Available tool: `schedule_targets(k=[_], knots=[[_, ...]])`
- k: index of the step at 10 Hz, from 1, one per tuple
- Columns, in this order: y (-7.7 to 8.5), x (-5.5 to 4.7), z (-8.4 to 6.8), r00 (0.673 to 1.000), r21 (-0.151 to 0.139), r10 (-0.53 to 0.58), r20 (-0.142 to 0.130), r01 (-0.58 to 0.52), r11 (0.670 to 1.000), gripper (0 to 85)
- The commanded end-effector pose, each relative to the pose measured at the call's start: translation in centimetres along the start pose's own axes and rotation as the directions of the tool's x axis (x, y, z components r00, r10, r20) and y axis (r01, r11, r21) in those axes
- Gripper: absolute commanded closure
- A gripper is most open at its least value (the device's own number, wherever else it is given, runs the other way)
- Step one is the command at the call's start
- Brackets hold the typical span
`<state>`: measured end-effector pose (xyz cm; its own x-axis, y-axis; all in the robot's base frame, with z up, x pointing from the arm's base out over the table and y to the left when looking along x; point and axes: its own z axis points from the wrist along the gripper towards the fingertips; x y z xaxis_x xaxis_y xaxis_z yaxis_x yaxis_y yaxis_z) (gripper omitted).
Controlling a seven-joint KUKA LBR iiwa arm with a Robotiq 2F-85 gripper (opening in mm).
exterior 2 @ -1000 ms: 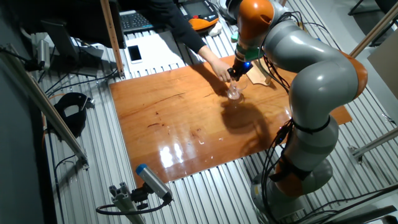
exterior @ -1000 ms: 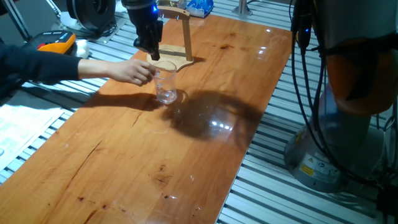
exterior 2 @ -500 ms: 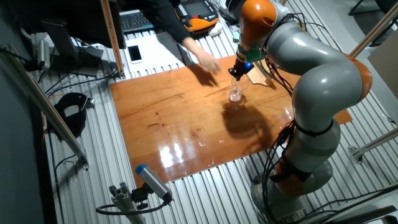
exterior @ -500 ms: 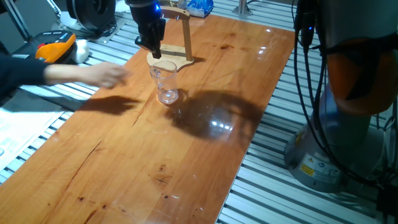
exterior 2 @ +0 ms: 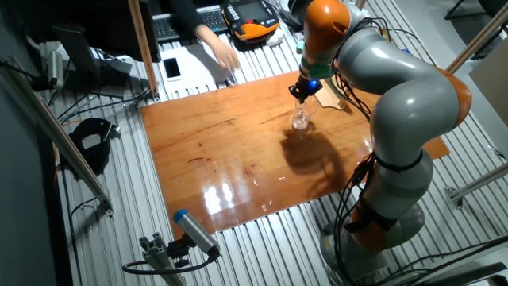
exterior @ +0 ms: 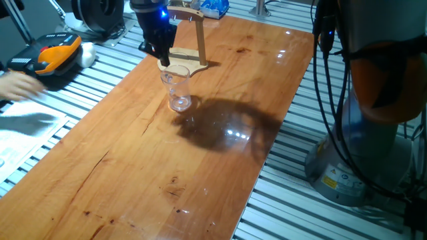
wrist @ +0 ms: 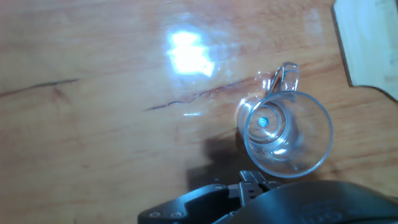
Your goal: Put the cup on the cup rack
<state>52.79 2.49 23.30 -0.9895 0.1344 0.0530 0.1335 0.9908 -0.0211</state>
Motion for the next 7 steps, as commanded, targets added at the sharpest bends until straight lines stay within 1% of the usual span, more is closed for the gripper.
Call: schedule_targets(k=[1,2,3,4,5,6,7], knots=[[-0.3,0.1,-0.3,0.977,0.010,0.215,-0.004,-0.215,0.976,85.0],[-0.9,0.5,-0.7,0.947,0.032,0.322,-0.016,-0.321,0.947,85.0],[-1.2,0.9,-0.9,0.905,0.088,0.421,-0.054,-0.416,0.905,85.0],[-1.4,1.0,-1.0,0.871,0.149,0.488,-0.053,-0.477,0.866,85.0],[-1.7,1.3,-1.2,0.851,0.120,0.522,-0.059,-0.513,0.850,85.0],[-1.9,1.3,-1.3,0.849,0.116,0.526,-0.051,-0.518,0.847,85.0],[-1.6,1.2,-1.3,0.848,0.100,0.528,-0.054,-0.521,0.847,85.0]])
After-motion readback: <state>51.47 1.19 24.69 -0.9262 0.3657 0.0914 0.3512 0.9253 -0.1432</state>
